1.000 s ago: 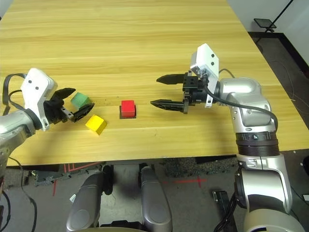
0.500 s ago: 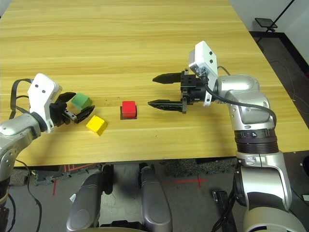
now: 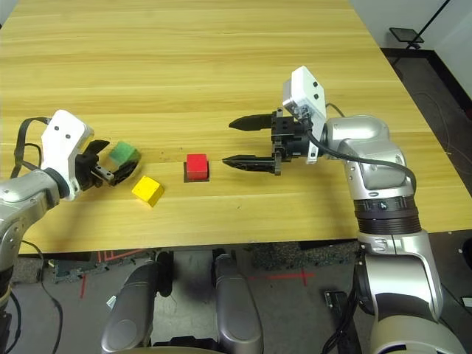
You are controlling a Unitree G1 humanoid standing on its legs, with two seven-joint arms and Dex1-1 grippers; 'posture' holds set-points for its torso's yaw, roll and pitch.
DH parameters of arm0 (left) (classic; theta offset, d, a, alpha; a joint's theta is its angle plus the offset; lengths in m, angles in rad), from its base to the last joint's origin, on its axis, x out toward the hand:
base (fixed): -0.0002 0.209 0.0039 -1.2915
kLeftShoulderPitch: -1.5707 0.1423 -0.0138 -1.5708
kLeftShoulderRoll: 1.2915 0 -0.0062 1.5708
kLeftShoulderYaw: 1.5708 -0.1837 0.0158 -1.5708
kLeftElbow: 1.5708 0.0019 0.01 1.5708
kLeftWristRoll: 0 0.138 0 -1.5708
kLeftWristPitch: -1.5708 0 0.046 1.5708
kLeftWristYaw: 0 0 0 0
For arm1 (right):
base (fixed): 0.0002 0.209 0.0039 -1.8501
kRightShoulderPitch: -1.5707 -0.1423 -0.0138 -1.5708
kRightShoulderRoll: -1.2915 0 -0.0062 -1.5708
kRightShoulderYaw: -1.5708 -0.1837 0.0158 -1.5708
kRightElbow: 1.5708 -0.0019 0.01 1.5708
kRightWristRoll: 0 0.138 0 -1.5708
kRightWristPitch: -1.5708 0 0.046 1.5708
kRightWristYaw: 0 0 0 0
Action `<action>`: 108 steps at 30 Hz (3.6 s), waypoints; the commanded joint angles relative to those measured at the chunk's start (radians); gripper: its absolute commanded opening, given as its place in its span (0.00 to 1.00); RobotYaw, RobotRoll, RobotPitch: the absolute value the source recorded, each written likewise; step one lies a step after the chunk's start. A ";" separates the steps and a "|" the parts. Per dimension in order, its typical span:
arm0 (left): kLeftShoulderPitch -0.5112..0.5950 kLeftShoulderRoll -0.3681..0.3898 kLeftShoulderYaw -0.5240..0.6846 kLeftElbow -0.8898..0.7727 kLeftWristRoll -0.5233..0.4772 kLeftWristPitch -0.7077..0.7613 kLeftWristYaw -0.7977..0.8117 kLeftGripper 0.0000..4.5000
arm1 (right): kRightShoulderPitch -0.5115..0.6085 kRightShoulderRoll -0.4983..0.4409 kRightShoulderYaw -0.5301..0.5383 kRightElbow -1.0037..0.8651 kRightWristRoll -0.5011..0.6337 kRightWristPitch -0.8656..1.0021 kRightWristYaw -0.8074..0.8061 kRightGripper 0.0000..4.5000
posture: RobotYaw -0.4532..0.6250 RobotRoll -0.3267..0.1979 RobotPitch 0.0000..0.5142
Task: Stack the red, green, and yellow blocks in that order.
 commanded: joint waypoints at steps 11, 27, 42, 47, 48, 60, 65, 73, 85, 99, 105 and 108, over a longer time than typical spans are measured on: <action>0.006 -0.035 -0.036 0.090 0.051 -0.041 0.001 1.00 | 0.023 0.002 0.000 -0.032 0.015 0.003 -0.006 0.99 | 0.76 0.79 0.55; -0.011 -0.078 -0.017 0.162 0.068 -0.107 -0.007 0.47 | 0.026 0.001 0.007 -0.030 0.005 -0.007 -0.009 1.00 | 0.75 0.77 0.54; -0.096 0.008 0.008 0.225 0.036 -0.216 -0.177 0.46 | 0.024 0.008 0.023 -0.014 -0.007 -0.030 -0.006 1.00 | 0.77 0.78 0.51; -0.159 0.101 -0.052 0.279 0.002 -0.322 -0.435 0.46 | 0.001 0.010 0.028 0.013 -0.012 -0.042 0.003 1.00 | 0.78 0.78 0.50; -0.173 0.115 -0.067 0.288 -0.006 -0.327 -0.485 0.46 | -0.001 0.006 0.027 0.012 -0.009 -0.039 0.009 1.00 | 0.78 0.78 0.50; -0.482 -0.039 -0.286 0.512 0.073 -0.420 -0.677 0.46 | 0.022 -0.080 -0.002 -0.023 0.020 0.020 0.080 1.00 | 0.75 0.79 0.50; -0.554 -0.120 -0.341 0.603 0.113 -0.492 -0.725 0.46 | 0.051 -0.101 -0.024 -0.052 0.032 0.031 0.072 1.00 | 0.73 0.79 0.50; -0.588 -0.158 -0.371 0.686 0.153 -0.577 -0.814 0.46 | 0.091 -0.143 -0.048 -0.109 0.060 0.060 0.061 1.00 | 0.69 0.77 0.50; -0.641 -0.179 -0.361 0.865 0.215 -0.706 -0.886 0.46 | 0.124 -0.148 -0.060 -0.156 0.085 0.085 0.032 1.00 | 0.67 0.76 0.53; -0.598 -0.188 -0.364 0.830 0.215 -0.684 -0.899 0.46 | 0.120 -0.144 -0.052 -0.156 0.089 0.080 0.018 1.00 | 0.66 0.76 0.53; -0.593 -0.198 -0.363 0.835 0.223 -0.672 -0.893 0.46 | 0.119 -0.139 -0.049 -0.159 0.090 0.081 0.014 1.00 | 0.66 0.76 0.54; -0.600 -0.204 -0.361 0.850 0.227 -0.674 -0.890 0.46 | 0.121 -0.138 -0.048 -0.164 0.093 0.083 0.013 1.00 | 0.66 0.76 0.55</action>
